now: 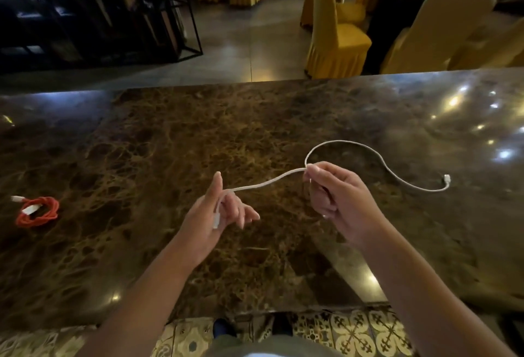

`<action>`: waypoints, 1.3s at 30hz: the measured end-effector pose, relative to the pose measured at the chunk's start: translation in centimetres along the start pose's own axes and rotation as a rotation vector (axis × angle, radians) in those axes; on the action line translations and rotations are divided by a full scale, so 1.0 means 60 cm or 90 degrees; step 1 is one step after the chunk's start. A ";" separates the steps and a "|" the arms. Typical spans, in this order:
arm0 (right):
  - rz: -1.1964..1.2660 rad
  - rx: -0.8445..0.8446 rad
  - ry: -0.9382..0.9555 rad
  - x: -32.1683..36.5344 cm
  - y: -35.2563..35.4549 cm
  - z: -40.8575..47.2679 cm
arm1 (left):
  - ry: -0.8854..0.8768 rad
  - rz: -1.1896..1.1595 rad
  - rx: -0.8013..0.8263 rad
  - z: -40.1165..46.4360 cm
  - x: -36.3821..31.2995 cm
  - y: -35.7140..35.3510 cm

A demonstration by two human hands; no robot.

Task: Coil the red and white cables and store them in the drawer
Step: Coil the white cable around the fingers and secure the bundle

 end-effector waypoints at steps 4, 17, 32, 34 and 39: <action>0.051 -0.044 0.012 -0.001 0.043 -0.015 | -0.023 -0.016 0.053 -0.020 -0.004 -0.070; -0.063 -0.165 0.026 -0.033 0.091 -0.031 | 0.021 0.078 0.207 -0.038 0.017 -0.198; -0.693 0.043 0.303 0.086 0.014 -0.099 | 0.064 0.119 0.242 -0.024 0.018 -0.232; -0.689 0.165 0.227 0.092 -0.006 -0.104 | 0.051 0.120 0.248 -0.025 0.014 -0.231; -0.526 0.262 0.101 0.068 -0.022 -0.098 | 0.059 0.124 0.326 -0.043 0.011 -0.223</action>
Point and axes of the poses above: each hand's wrist, its own z-axis towards the middle knuckle, its own y-axis out of the back of the hand, x = y × z, the point moved 6 cm from there along z, towards the middle knuckle, and after that the axes turned 5 degrees about x, right-handed, at the moved point
